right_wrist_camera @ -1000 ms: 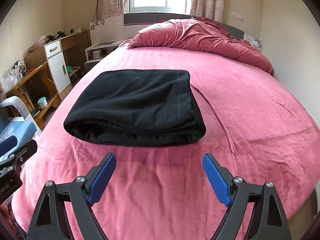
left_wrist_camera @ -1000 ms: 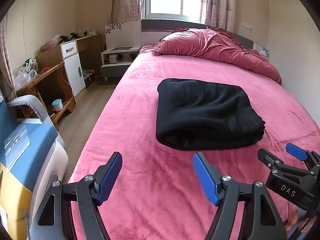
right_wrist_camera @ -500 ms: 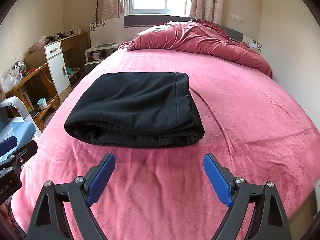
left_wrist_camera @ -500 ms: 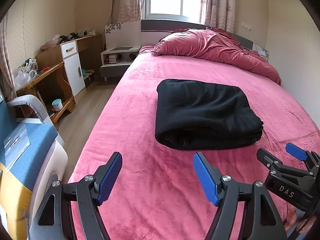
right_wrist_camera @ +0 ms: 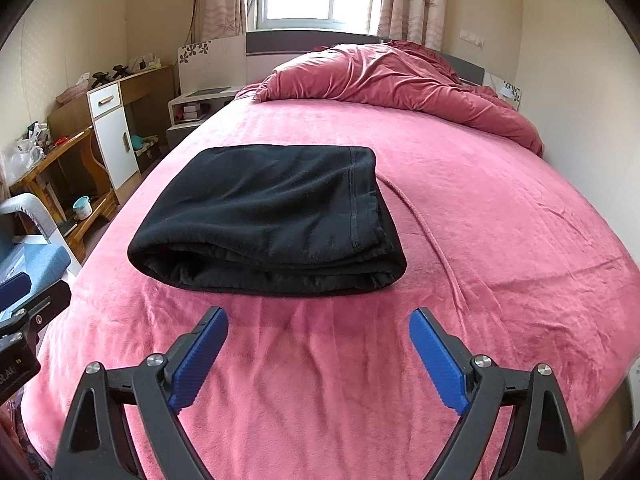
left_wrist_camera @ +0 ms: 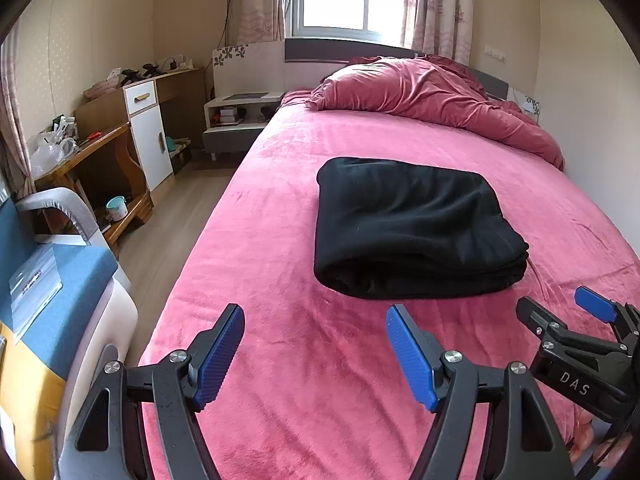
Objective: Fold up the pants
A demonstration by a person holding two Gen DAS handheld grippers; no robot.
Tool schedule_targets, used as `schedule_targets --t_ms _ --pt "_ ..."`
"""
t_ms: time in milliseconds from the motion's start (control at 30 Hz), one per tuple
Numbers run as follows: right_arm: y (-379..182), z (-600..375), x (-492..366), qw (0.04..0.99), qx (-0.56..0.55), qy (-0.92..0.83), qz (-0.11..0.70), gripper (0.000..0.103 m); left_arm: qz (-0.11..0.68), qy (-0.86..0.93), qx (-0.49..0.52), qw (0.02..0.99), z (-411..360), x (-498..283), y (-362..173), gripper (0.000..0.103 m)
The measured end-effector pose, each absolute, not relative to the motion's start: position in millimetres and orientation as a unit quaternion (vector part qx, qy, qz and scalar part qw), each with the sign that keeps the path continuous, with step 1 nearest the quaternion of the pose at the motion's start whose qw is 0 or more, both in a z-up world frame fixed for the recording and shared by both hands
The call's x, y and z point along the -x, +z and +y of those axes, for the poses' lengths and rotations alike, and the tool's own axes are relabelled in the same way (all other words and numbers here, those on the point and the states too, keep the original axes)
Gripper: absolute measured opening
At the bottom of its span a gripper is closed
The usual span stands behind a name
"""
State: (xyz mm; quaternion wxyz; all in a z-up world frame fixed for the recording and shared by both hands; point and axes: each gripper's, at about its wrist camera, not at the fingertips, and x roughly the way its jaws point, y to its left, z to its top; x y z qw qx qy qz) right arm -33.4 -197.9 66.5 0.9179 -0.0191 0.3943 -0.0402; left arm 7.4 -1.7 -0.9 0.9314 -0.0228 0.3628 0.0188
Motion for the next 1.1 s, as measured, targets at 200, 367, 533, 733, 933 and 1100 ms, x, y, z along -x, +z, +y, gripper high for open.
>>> schedule_targets --t_ms 200,367,533,733,933,1100 --pt "66.5 -195.6 34.8 0.918 0.020 -0.041 0.395 0.093 0.364 0.020 0.021 0.931 -2.0 -6.9 -1.5 0.075" --pt "66.4 -195.9 34.6 0.917 0.021 -0.041 0.396 0.093 0.368 0.019 0.024 0.929 -0.8 -7.0 -2.8 0.075" --pt "66.1 -193.9 36.5 0.916 0.020 -0.043 0.397 0.093 0.373 0.016 0.028 0.927 -1.3 -6.6 -5.7 0.075" --pt "62.8 -194.5 36.8 0.915 0.018 -0.045 0.401 0.093 0.372 0.018 0.032 0.927 -0.7 -5.8 -8.1 0.075" --pt "57.7 -197.2 36.2 0.913 0.018 -0.047 0.404 0.093 0.371 0.014 0.031 0.928 -1.0 -6.3 -9.2 0.074" --pt "52.4 -201.2 34.9 0.910 0.013 -0.049 0.411 0.093 0.377 0.011 0.032 0.926 -2.3 -7.5 -14.2 0.071"
